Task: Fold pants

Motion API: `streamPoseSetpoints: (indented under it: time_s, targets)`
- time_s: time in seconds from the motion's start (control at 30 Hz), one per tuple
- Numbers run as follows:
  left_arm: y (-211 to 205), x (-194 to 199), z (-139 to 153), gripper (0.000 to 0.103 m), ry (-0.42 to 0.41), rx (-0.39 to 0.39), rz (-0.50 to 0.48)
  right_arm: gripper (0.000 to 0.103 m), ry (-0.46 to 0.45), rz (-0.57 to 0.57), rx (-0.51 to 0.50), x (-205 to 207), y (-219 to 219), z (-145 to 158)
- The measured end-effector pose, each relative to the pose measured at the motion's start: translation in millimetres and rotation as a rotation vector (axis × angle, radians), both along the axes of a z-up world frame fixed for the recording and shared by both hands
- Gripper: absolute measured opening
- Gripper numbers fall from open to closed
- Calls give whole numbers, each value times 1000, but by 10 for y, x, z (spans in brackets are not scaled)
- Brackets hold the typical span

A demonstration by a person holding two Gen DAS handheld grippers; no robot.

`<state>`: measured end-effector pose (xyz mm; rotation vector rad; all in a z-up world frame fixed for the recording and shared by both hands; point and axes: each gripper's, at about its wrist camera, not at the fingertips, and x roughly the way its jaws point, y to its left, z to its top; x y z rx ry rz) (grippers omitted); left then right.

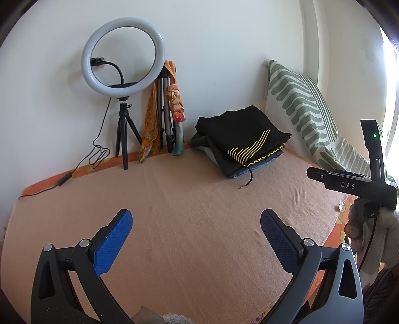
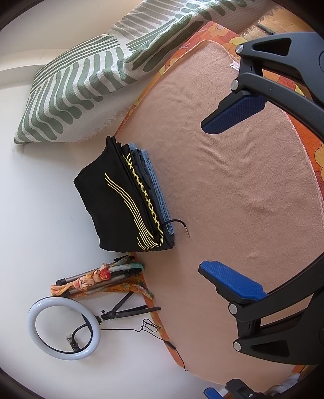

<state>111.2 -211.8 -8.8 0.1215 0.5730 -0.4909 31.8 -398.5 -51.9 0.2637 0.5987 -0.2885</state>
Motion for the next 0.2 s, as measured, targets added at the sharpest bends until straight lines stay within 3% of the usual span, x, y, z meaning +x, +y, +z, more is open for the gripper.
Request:
streamPoseSetpoints:
  time_s: [0.2]
  targets:
    - [18,-24,0,102,2,-7,-1,103,1,4,3,21,23,2]
